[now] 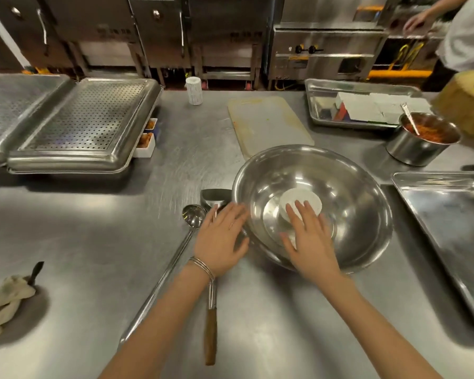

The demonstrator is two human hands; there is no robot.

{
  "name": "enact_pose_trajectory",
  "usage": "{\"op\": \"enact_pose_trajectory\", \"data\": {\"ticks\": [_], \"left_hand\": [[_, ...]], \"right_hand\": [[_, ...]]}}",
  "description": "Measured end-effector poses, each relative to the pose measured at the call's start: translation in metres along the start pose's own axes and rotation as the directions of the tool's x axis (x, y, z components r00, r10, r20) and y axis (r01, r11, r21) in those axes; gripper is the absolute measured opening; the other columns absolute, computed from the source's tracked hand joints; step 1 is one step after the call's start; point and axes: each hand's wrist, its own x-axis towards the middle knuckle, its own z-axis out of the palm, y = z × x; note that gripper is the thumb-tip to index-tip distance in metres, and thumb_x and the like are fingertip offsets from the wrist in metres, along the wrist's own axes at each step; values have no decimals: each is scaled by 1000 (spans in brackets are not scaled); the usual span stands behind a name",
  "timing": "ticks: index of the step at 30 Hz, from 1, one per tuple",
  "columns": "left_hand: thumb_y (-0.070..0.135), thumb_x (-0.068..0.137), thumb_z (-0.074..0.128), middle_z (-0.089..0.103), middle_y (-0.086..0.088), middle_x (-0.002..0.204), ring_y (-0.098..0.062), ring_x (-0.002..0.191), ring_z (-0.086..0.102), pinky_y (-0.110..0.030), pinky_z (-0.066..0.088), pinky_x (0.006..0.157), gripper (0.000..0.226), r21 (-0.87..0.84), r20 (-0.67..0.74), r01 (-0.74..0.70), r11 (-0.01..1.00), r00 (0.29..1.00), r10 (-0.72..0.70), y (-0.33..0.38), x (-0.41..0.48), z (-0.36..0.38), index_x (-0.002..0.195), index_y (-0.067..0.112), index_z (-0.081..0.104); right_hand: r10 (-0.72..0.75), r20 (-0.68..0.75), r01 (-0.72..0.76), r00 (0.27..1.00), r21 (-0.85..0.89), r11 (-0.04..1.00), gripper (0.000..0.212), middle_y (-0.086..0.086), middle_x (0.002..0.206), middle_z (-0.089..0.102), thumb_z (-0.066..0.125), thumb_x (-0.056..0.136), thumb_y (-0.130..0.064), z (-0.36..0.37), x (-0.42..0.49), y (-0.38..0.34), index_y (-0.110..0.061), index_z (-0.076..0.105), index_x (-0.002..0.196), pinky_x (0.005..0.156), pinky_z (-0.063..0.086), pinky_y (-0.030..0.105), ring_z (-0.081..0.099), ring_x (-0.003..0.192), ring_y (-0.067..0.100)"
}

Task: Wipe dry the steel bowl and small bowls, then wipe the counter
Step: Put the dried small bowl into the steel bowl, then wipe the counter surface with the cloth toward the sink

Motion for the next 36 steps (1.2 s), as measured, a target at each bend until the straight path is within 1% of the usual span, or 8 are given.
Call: {"op": "enact_pose_trajectory", "data": {"ticks": [3,6,11,13,19,22,29,36], "left_hand": [[47,85,34,41,-2,145,-20,135,35,-39,13,113,61,-3,33,-13,1000,999,13,-30,-28,-13,139,18,41],[47,86,33,37,-1,147,-19,137,30,-35,10,114,62,-12,64,-52,999,997,52,-64,-63,-27,141,20,37],[45,85,36,44,-1,143,-20,131,40,-37,22,110,59,-26,54,-114,993,992,115,-112,-124,-65,139,21,40],[45,85,36,50,-1,138,-21,126,47,-38,26,107,57,-16,37,-103,995,994,104,-126,-148,-80,135,19,46],[44,84,38,58,-1,128,-23,118,54,-40,32,100,54,-21,17,-71,997,997,71,-144,-221,-102,127,17,55],[43,83,39,60,-3,125,-24,116,55,-39,31,100,54,-12,15,-30,999,999,31,-145,-257,-106,127,15,55],[43,85,37,58,-3,127,-23,119,53,-38,30,101,55,4,82,113,994,990,-113,-151,-342,-116,128,13,54],[40,85,40,56,-6,129,-23,122,48,-35,29,103,54,7,90,234,972,968,-234,-192,-411,-130,129,13,51]], "right_hand": [[0,26,0,1000,20,1000,60,17,144,41,35,86,-40,5,-19,-46,-8,39,138,107,29,54,33,135,35],[68,46,-70,997,48,996,64,14,150,30,35,89,-42,7,-43,-94,-10,31,144,110,18,49,24,140,32],[144,-14,-143,989,57,988,60,15,142,44,32,87,-41,-4,-76,-168,-8,44,136,106,29,52,40,132,32],[156,-21,-154,988,68,986,59,13,140,47,31,87,-40,-9,-85,-193,-9,47,134,107,29,51,42,131,30],[25,-30,-24,999,45,999,48,9,129,57,37,89,-37,-7,-121,-251,-12,53,126,108,32,46,48,126,27],[-41,-7,42,999,59,997,47,9,132,54,38,90,-37,2,-145,-271,-12,50,129,108,27,44,46,127,26],[-187,97,175,978,119,977,49,12,137,49,39,89,-34,19,-188,-318,-10,47,132,108,31,48,43,130,28],[-291,182,263,939,165,951,51,12,141,45,37,89,-34,34,-191,-374,-10,46,134,111,25,43,40,132,28]]}}
